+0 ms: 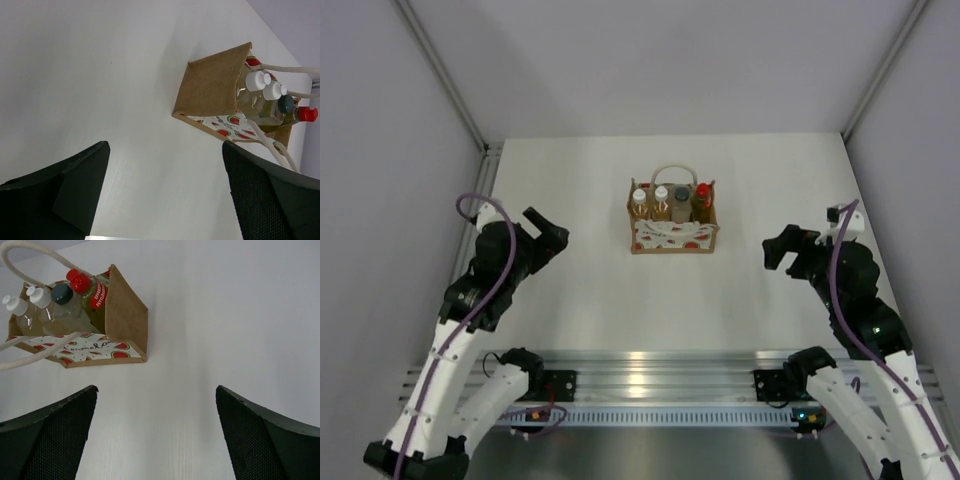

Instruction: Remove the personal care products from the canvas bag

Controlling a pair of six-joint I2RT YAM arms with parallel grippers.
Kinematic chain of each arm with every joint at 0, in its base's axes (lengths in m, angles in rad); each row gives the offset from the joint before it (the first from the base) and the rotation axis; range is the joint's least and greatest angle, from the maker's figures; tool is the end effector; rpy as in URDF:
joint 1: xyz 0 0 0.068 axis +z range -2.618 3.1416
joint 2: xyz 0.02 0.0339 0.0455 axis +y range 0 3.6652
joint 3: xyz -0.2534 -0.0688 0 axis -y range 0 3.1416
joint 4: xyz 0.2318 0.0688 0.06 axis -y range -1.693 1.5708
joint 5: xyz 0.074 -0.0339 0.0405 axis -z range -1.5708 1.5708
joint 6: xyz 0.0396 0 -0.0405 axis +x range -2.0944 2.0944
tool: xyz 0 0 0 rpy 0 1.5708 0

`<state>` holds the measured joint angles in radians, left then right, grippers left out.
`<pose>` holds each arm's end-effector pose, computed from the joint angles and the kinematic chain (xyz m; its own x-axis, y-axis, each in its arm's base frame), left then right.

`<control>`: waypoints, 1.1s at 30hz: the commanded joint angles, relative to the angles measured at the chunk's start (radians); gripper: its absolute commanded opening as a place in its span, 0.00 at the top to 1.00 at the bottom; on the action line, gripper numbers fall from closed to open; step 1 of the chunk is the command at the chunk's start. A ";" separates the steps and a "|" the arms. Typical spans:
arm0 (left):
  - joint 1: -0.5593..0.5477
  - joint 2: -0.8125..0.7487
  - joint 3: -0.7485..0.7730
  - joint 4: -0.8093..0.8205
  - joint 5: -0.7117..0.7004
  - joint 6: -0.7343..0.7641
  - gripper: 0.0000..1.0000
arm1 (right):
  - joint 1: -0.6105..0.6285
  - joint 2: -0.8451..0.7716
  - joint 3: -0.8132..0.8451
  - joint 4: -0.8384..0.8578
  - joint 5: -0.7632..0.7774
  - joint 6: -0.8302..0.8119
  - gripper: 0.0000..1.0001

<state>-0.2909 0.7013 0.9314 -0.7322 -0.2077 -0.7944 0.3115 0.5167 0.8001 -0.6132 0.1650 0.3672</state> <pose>0.1338 -0.0315 0.3340 -0.3998 -0.6090 -0.6850 -0.2536 0.7917 -0.5558 0.1090 0.0283 0.3245 -0.3432 0.2615 -0.9021 -0.0334 0.9564 0.2900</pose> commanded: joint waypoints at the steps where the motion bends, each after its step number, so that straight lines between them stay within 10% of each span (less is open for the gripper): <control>1: -0.020 0.128 0.015 0.117 0.084 -0.228 0.02 | 0.017 -0.010 0.005 0.040 -0.027 0.027 0.00; 8: -0.261 0.498 0.210 0.120 -0.200 -0.278 0.02 | 0.018 -0.027 -0.018 0.040 -0.024 0.033 0.00; 23: -0.372 0.849 0.399 0.154 -0.259 -0.397 0.25 | 0.018 -0.023 -0.039 0.040 -0.045 0.021 0.00; 33: -0.386 0.917 0.380 0.198 -0.239 -0.428 0.63 | 0.017 -0.027 -0.039 0.040 -0.047 0.016 0.01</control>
<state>-0.6716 1.5993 1.3014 -0.5747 -0.4389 -1.2034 0.3115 0.4976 0.7593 -0.6125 0.1261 0.3878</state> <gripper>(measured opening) 0.389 0.993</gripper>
